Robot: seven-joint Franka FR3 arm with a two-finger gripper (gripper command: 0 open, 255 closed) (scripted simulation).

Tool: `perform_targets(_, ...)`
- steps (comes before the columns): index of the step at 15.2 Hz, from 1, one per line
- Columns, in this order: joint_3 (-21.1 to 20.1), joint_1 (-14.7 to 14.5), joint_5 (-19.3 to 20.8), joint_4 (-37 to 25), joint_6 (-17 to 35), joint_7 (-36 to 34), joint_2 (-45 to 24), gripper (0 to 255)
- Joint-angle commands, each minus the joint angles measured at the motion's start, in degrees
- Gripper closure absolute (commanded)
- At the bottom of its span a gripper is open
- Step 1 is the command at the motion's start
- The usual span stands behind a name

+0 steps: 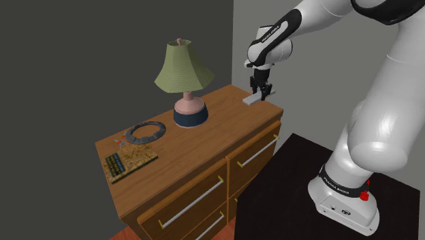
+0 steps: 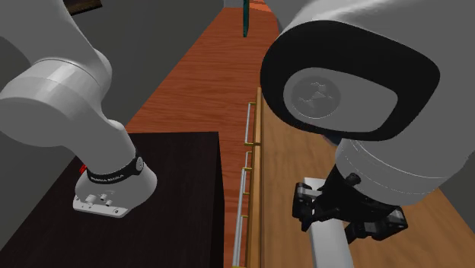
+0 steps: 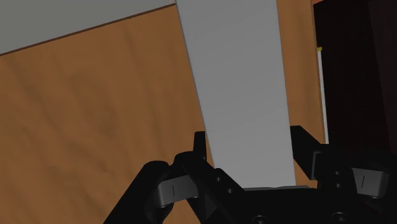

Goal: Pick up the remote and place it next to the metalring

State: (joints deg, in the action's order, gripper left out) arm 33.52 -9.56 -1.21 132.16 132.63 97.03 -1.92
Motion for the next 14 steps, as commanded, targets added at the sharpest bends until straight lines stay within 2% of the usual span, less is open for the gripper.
perform_targets(1, 0.1, 0.0, 0.9, -0.7, -1.6, -0.6, 1.1, 255)
perform_targets(6, 0.0, -0.1, 2.6, -2.1, -5.1, -1.8, 3.6, 255)
perform_targets(14, -6.8, -5.2, 5.1, 3.4, -4.4, -15.4, 8.8, 255)
